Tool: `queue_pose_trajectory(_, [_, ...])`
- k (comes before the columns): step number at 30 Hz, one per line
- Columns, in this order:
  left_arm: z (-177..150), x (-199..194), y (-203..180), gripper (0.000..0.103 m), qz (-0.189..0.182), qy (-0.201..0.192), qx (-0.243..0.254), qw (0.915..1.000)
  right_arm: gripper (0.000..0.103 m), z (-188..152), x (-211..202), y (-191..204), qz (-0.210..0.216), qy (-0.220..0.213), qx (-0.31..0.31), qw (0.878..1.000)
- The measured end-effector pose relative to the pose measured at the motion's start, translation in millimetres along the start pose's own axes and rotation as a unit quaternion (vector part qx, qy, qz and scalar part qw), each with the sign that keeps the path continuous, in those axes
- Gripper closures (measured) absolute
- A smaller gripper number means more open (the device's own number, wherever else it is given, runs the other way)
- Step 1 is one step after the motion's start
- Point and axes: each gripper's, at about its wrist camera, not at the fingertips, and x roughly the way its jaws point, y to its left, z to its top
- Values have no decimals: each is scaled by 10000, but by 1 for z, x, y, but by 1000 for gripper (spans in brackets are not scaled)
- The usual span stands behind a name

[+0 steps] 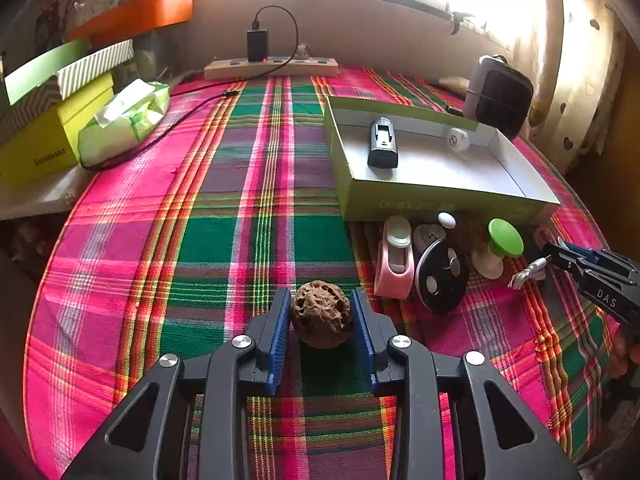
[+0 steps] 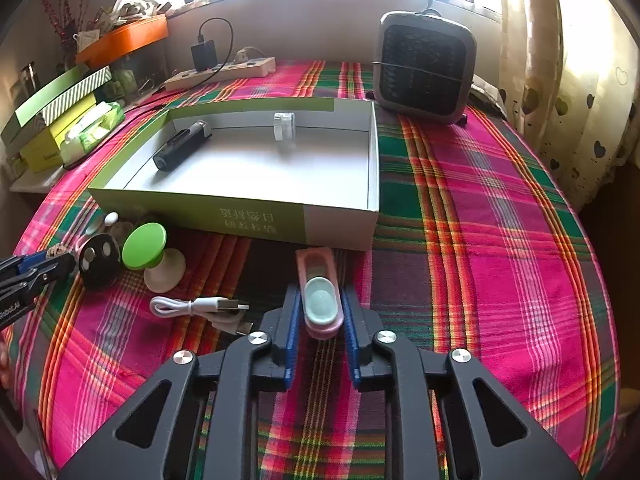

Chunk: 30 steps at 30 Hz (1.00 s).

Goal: Organize objects
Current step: 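Grasp the brown walnut ball with the left tool while the right grasps the pink oval holder, then carry the walnut and pink holder into the tray and lower them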

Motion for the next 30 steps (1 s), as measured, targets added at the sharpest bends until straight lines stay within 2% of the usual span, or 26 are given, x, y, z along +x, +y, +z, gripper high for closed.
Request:
queue_pose_trajectory(16, [0,0,-1,75,-37,22,-1,10000,84,0,-2,0,27,-25,-13,10000])
queue_pose_trajectory(30, [14,-13,-6,75,-142,-178,72,9997,84,6,-12,-1,133,-164,25,9998])
